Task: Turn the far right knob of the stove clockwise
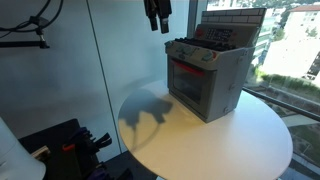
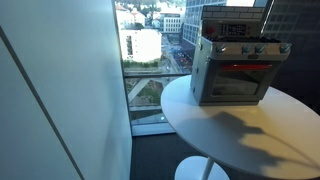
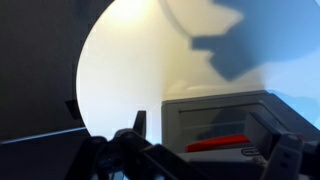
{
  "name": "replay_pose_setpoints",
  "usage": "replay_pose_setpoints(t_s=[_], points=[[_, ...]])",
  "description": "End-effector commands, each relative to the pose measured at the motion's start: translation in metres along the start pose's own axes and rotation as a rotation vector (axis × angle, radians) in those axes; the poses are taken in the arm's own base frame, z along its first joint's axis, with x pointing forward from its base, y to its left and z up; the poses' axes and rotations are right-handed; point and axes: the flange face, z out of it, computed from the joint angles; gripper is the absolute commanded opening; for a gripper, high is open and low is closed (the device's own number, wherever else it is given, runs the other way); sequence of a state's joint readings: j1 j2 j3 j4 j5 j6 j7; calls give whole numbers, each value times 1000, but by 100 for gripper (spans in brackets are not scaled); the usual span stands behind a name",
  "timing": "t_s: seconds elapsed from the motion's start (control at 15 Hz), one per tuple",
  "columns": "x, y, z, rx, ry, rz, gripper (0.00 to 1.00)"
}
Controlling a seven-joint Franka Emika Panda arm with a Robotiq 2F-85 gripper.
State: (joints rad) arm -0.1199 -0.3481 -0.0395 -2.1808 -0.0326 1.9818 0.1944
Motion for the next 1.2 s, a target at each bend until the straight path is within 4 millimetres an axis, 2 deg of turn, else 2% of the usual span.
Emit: replay_pose_setpoints(t_s=[0.0,0.67,1.13], points=[[30,-4,-4,16,77,57,100],[81,5,16,75,234,289,100],[90,8,34,92,257,481,100]])
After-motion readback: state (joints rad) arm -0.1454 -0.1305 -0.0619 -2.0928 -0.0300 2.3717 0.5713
